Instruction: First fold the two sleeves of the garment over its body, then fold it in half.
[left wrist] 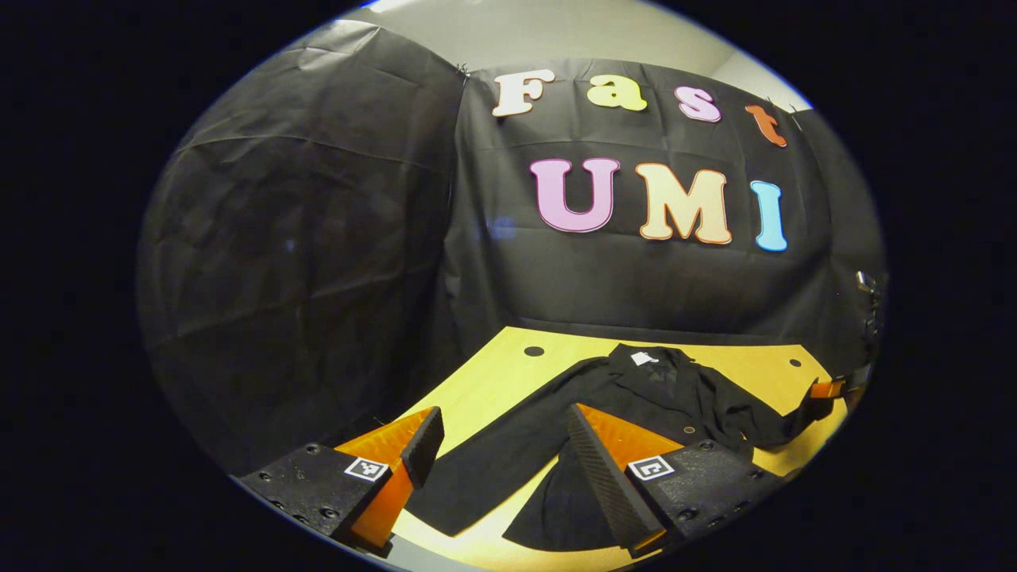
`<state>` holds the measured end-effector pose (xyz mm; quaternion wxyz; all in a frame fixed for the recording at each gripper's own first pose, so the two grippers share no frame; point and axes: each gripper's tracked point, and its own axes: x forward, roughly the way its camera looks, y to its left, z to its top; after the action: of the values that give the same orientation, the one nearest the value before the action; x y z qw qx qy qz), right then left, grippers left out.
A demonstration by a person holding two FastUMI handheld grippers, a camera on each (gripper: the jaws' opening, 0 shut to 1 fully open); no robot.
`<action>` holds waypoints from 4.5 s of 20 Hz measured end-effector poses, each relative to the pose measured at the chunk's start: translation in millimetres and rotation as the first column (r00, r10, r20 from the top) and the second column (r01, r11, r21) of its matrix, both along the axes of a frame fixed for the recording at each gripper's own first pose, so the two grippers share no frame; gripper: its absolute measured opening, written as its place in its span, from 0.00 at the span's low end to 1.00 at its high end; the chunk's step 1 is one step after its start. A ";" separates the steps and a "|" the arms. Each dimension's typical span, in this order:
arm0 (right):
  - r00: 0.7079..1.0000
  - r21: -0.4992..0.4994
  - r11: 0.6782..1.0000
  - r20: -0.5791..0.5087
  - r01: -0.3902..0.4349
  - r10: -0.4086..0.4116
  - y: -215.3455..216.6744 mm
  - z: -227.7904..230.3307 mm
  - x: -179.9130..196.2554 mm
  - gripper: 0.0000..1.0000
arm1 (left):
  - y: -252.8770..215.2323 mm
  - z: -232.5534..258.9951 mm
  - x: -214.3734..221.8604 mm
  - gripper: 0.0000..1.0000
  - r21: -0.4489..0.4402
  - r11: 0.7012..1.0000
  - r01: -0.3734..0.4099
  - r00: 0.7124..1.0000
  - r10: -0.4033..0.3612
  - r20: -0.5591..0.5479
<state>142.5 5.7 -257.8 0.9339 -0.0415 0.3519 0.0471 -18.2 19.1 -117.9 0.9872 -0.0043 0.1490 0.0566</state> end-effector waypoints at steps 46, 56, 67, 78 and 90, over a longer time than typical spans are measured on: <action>0.817 -0.033 0.816 -0.008 -0.577 0.577 454.1 -107.6 84.7 0.03 | 71.9 -208.4 -39.1 0.95 -0.078 0.996 -0.033 0.896 -0.006 -0.445; 0.817 -0.008 0.818 -0.047 -0.576 0.575 461.5 -115.1 71.2 0.33 | 77.7 -215.6 -54.8 0.96 -0.040 0.999 0.001 0.884 -0.020 -0.467; 0.806 0.002 0.806 0.027 -0.591 0.591 454.2 -51.4 54.3 0.99 | 67.1 -213.0 -50.7 0.82 -0.057 0.997 0.046 0.886 -0.067 -0.458; 0.837 -0.005 0.891 0.340 -0.454 0.428 313.1 135.1 55.0 0.99 | 69.8 -208.5 -48.6 0.03 -0.104 0.994 0.017 0.893 -0.062 -0.446; 0.912 0.026 0.991 0.396 -0.129 0.108 126.5 166.4 -8.0 0.98 | 67.3 -202.9 -43.8 0.00 -0.205 0.976 -0.081 0.863 -0.034 -0.504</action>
<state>134.5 132.1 -91.5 0.9817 -0.0473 0.1526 0.1036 -62.1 86.4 -320.7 0.9064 -0.0997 0.4072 0.0510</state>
